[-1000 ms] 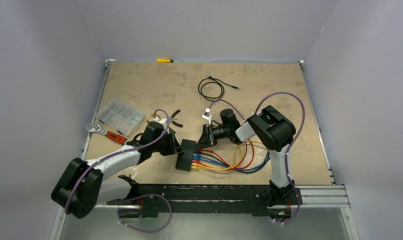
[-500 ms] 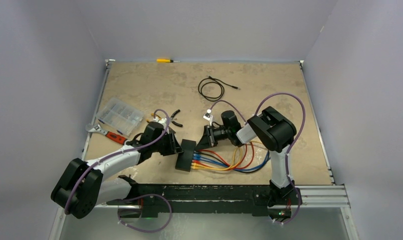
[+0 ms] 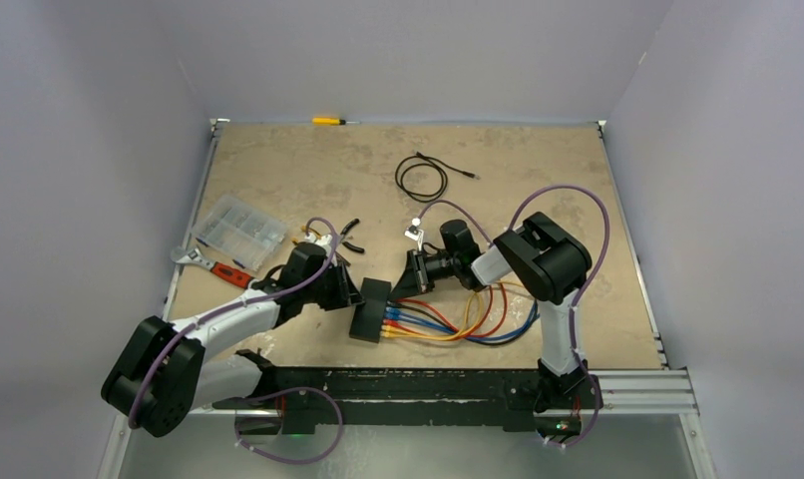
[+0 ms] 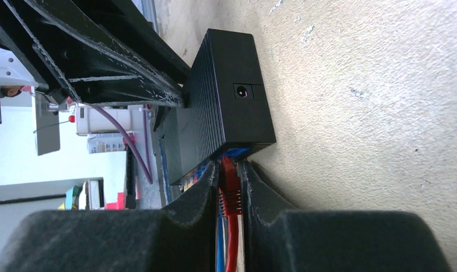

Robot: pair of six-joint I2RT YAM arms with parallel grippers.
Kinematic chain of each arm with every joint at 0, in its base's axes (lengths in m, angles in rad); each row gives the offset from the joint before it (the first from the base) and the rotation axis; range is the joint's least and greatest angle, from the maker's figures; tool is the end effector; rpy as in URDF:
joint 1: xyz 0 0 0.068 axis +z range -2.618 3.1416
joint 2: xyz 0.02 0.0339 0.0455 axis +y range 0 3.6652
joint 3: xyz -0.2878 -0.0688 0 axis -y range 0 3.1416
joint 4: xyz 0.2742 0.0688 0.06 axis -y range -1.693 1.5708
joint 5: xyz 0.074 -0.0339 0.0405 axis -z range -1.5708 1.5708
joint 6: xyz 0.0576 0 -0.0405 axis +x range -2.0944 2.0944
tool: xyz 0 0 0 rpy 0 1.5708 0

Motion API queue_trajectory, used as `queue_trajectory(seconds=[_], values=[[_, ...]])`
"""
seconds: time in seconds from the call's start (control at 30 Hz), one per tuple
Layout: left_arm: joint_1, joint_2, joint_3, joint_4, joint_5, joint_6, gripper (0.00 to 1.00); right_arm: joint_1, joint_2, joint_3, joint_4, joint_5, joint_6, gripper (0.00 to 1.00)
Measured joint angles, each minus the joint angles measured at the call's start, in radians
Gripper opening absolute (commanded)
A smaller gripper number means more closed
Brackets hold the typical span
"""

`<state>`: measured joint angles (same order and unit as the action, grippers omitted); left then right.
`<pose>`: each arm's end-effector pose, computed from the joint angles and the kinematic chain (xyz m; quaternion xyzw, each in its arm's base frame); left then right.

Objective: Pull the plug from the switch port
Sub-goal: Move the switch port to the center of the board.

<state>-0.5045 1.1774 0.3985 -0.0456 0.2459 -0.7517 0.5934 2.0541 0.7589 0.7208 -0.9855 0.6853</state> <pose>0.1991 -0.1259 0.1340 -0.0696 0.9226 -0.3050 0.2256 0.2840 0.2495 0.0633 -0.1903 0.7835 0.5847 0.0899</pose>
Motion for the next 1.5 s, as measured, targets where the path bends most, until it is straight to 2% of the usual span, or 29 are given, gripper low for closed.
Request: queue_trajectory(seconds=[0.43,0.9,0.97,1.07,1.2,1.27,1.5], values=[[-0.001,0.014,0.003,0.006,-0.021,-0.061,0.14,-0.016,-0.031,0.003,-0.101,0.009,-0.061,0.0],[0.008,0.04,0.02,0.01,-0.021,-0.097,0.17,-0.023,-0.063,0.027,-0.222,0.027,-0.122,0.0],[0.019,0.037,0.024,-0.005,-0.025,-0.092,0.24,-0.017,-0.059,0.05,-0.253,0.032,-0.129,0.0],[0.042,0.031,0.033,-0.038,-0.049,-0.072,0.52,-0.004,-0.035,0.106,-0.29,0.038,-0.133,0.0],[0.066,0.021,0.038,-0.062,-0.069,-0.05,0.79,0.007,0.002,0.181,-0.346,0.035,-0.14,0.0],[0.066,0.013,0.039,-0.048,-0.06,-0.036,0.83,0.014,0.016,0.214,-0.365,0.041,-0.145,0.0],[0.066,0.014,0.037,-0.019,0.003,-0.011,0.85,0.044,0.048,0.31,-0.437,0.078,-0.171,0.0]])
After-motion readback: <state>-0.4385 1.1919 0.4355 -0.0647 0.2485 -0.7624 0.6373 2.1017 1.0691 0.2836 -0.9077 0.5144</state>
